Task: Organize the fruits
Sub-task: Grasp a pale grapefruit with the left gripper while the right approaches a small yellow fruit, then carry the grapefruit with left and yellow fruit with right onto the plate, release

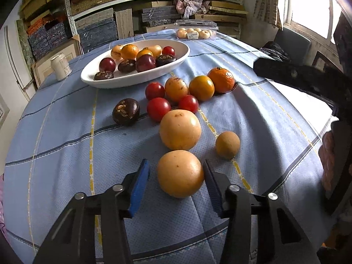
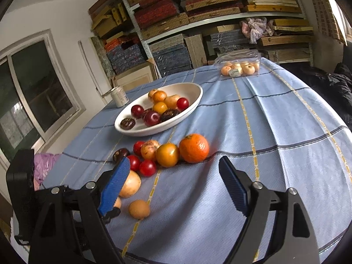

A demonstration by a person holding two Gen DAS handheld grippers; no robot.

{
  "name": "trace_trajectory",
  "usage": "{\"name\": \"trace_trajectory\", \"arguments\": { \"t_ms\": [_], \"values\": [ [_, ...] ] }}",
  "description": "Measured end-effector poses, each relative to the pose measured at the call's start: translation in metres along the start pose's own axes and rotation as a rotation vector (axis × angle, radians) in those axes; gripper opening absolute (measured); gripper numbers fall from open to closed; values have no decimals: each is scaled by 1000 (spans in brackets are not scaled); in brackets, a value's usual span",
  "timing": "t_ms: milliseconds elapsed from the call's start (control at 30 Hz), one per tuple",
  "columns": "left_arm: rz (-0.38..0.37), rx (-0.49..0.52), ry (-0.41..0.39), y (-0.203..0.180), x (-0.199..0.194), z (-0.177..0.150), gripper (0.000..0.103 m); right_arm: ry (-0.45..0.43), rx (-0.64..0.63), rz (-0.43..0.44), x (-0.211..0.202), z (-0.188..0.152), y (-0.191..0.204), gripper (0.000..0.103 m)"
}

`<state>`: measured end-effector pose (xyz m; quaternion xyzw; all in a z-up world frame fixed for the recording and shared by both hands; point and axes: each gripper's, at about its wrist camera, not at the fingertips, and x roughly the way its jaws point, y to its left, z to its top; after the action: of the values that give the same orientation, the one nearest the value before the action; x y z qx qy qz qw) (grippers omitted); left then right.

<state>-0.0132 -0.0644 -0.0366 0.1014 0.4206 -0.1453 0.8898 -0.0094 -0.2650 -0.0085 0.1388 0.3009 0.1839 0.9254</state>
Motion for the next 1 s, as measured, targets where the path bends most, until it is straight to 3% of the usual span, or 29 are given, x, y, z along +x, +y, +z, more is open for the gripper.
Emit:
{"name": "trace_trajectory", "arguments": {
  "t_ms": [133,200,267,600,700,767,1000],
  "values": [
    [26,-82,-27,18,-6,1,43,47,-76,30,3,-6,15,79],
    [41,-144,-23,32,-5,2,43,69,-104,41,6,-8,21,70],
    [46,-191,-13,42,-3,3,43,116,-135,53,13,-10,28,54],
    [70,-205,-2,46,-1,3,43,293,-285,96,34,-27,58,53],
    [70,-204,0,46,0,3,43,325,-289,98,35,-35,61,49],
    [75,-203,0,46,0,3,43,396,-266,116,43,-45,59,40],
    [91,-194,-5,44,-1,2,43,371,-213,72,43,-42,51,39]
  ]
}}
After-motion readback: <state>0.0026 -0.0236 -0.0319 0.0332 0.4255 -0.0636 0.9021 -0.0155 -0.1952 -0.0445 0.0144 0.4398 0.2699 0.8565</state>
